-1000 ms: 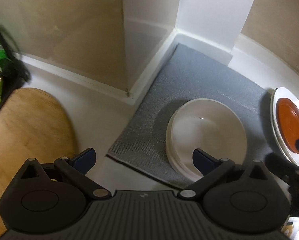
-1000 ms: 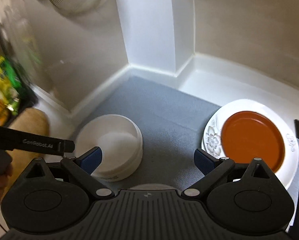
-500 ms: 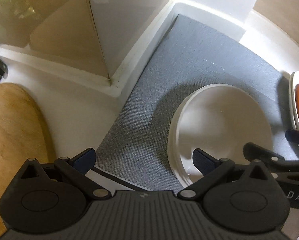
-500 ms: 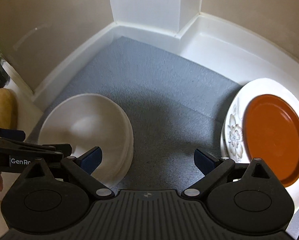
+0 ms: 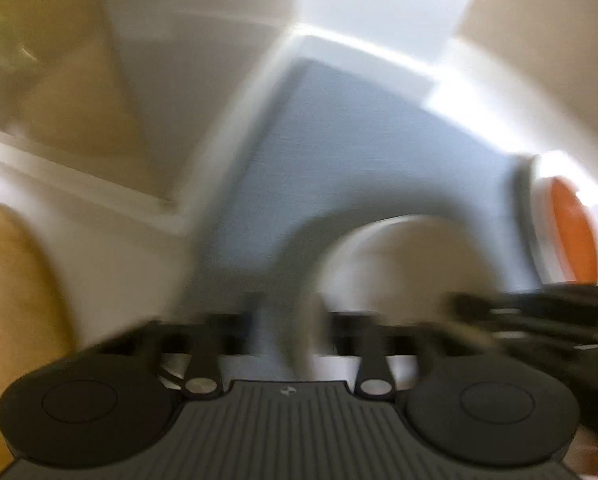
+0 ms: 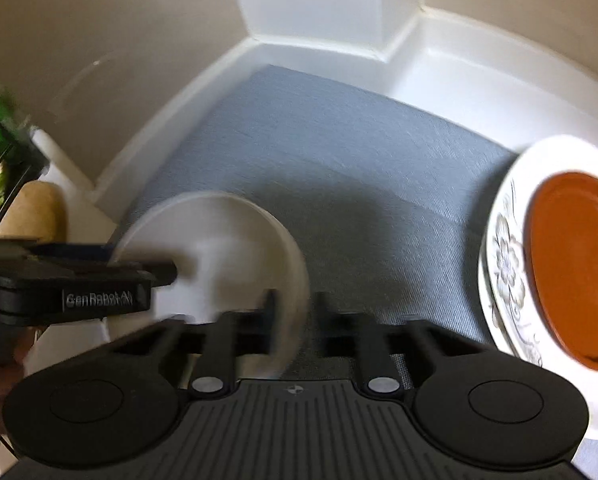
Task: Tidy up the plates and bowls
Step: 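Close both grippers on the cream bowl rim and lift it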
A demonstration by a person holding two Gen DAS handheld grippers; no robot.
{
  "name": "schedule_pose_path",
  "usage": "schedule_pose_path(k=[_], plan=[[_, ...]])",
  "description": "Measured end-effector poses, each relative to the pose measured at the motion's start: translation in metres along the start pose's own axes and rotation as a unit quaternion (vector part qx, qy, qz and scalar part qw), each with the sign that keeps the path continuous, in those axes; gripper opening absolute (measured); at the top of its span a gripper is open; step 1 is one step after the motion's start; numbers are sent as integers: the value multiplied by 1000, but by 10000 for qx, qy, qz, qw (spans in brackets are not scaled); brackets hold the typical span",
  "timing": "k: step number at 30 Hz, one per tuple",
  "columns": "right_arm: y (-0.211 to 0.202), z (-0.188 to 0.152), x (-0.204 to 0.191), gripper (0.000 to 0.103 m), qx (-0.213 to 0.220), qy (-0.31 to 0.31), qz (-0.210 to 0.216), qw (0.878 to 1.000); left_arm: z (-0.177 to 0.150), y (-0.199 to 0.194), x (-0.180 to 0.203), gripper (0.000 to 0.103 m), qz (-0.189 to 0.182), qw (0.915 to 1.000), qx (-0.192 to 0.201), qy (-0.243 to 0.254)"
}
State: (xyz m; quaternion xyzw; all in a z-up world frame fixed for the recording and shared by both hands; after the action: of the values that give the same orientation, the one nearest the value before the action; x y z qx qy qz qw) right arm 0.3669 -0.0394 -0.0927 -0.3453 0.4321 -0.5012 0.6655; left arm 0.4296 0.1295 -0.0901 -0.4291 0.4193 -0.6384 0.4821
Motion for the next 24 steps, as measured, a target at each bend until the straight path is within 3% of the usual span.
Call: schedule_pose_path(k=[13, 19, 24], plan=[[-63, -10, 12, 12, 816, 207, 107, 9964, -1, -64, 37, 10, -73, 9949, 833, 563], [-128, -43, 32, 13, 1584, 456, -213, 9861, -14, -108, 93, 10, -341, 9830, 1267, 1282], [-175, -90, 56, 14, 2069, 892, -562, 9727, -31, -132, 153, 10, -586, 9657, 1470, 2057]])
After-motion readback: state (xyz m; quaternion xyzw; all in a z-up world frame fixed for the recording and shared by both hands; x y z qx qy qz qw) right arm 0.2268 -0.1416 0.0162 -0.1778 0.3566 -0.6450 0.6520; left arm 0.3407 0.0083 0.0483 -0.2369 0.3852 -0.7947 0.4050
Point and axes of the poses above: each gripper's, at about its wrist camera, not at the fingertips, and y roughly the way its jaws point, x to its right, z to its top, the point moved 1 cm from there along y, roughly the way its jaws point, and after that the axes turned 8 degrees about -x, right-handed, at the moved point
